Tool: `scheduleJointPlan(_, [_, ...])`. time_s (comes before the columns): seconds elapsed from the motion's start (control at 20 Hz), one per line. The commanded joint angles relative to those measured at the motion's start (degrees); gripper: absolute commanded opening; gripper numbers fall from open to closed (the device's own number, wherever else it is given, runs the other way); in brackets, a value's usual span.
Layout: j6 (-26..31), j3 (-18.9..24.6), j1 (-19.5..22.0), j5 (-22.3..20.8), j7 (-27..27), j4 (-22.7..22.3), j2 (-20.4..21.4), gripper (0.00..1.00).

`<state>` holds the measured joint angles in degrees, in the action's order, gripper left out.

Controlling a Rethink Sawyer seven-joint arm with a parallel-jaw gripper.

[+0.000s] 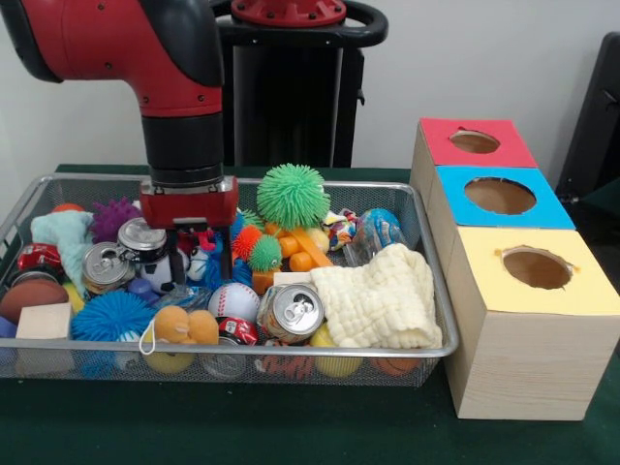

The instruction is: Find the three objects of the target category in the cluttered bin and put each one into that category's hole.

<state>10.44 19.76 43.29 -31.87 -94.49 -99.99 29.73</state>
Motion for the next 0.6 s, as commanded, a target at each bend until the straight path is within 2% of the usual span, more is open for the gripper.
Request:
scheduleJointPlan(0.05, [9.2, -0.8, -3.2, 4.7, -5.3, 7.1, 0.1, 1.0])
scheduleJointPlan(0.2, [9.5, -0.8, -4.1, 5.8, -4.9, 8.9, -1.4, 1.0])
scheduleJointPlan(0.45, [9.2, 0.4, -3.9, 5.6, -2.4, 13.8, -6.4, 1.0])
scheduleJointPlan(0.6, [8.7, 0.4, -3.1, 5.3, -1.8, 13.6, -6.8, 1.0])
